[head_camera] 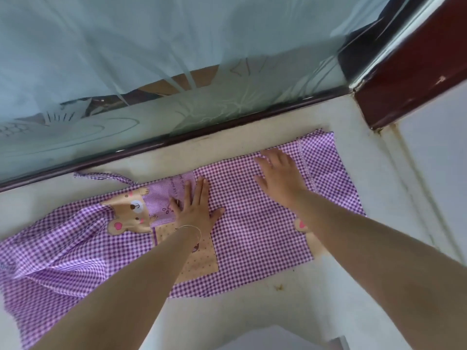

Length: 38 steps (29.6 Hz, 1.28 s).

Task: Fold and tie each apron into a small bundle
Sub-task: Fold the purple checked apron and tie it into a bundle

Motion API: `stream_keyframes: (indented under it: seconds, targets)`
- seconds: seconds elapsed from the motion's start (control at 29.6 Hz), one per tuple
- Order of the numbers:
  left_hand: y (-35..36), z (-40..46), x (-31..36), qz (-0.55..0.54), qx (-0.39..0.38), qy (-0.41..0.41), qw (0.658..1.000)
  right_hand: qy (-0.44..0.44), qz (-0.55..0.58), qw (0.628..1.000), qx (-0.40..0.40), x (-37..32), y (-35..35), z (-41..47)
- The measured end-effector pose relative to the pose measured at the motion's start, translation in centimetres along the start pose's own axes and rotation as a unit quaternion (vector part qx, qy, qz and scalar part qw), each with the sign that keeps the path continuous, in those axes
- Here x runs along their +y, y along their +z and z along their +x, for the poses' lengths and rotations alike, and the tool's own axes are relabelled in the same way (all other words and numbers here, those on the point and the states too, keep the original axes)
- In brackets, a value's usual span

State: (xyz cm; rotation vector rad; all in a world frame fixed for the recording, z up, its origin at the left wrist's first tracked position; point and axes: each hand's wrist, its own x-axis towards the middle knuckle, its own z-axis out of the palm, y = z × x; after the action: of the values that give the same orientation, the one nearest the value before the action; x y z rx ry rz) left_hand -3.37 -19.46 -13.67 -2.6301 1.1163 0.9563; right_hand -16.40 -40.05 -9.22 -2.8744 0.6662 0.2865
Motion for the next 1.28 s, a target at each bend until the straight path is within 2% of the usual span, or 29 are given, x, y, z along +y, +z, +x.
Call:
stream_keyframes:
  seconds: [0.07,0.14,0.27,0.34,0.41,0.51,0.57,0.68,0.78,0.88,0.98,1.05,1.11,1.22,1.25,1.28]
  targets:
    - [0.2,-0.1,0.1,-0.004,0.022,-0.003,1.000,-0.084,0.021,0.993,-0.081,-4.6,2.9,-1.7]
    - [0.3,-0.2,-0.2,-0.033,0.062,-0.017,0.997,-0.078,0.021,0.986,-0.148,-6.6,4.9,-3.1]
    - [0.3,-1.3,-2.2,-0.097,0.152,-0.022,0.983,-0.032,0.055,0.991,-0.115,-7.0,5.2,-3.8]
    - [0.3,-2.2,-3.2,-0.121,0.189,-0.021,0.974,-0.069,0.073,0.991,-0.084,-7.9,4.6,-3.5]
    - [0.3,-4.1,-5.0,-0.134,0.210,-0.059,0.967,-0.146,0.093,0.982,-0.074,-10.9,4.1,-3.1]
    - [0.6,-6.4,-7.3,-0.133,0.200,-0.088,0.967,-0.191,0.127,0.968,-0.105,-15.4,4.0,-2.7]
    - [0.6,-7.5,-9.5,-0.095,0.190,-0.079,0.974,-0.179,0.119,0.968,-0.133,-18.1,4.2,-2.4]
    - [0.0,-9.4,-14.9,-0.051,0.227,-0.127,0.964,-0.127,0.035,0.974,-0.184,-22.4,4.4,-1.8]
    - [-1.5,-10.4,-20.6,-0.085,0.262,-0.230,0.933,-0.096,-0.066,0.978,-0.174,-24.7,4.3,-1.7]
    - [-2.4,-10.8,-25.7,-0.086,0.229,-0.313,0.918,-0.082,-0.109,0.977,-0.165,-25.0,3.6,-1.7]
    - [-2.7,-11.6,-31.2,-0.052,0.167,-0.343,0.923,-0.060,-0.123,0.969,-0.206,-26.5,2.9,-1.4]
    - [-3.1,-11.9,-34.6,-0.052,0.156,-0.335,0.928,-0.048,-0.133,0.968,-0.208,-27.4,2.7,-1.2]
    - [-4.1,-12.0,-36.1,-0.128,0.181,-0.280,0.934,-0.040,-0.140,0.967,-0.208,-27.6,2.5,-1.5]
    - [-6.4,-12.0,-36.8,-0.321,0.219,-0.203,0.899,-0.034,-0.151,0.967,-0.203,-28.3,2.3,-1.6]
    - [-7.4,-11.8,-36.7,-0.362,0.222,-0.188,0.886,-0.031,-0.154,0.966,-0.203,-28.6,2.3,-1.5]
    - [-8.4,-11.4,-36.8,-0.371,0.210,-0.177,0.887,-0.029,-0.158,0.965,-0.207,-29.0,2.3,-1.4]
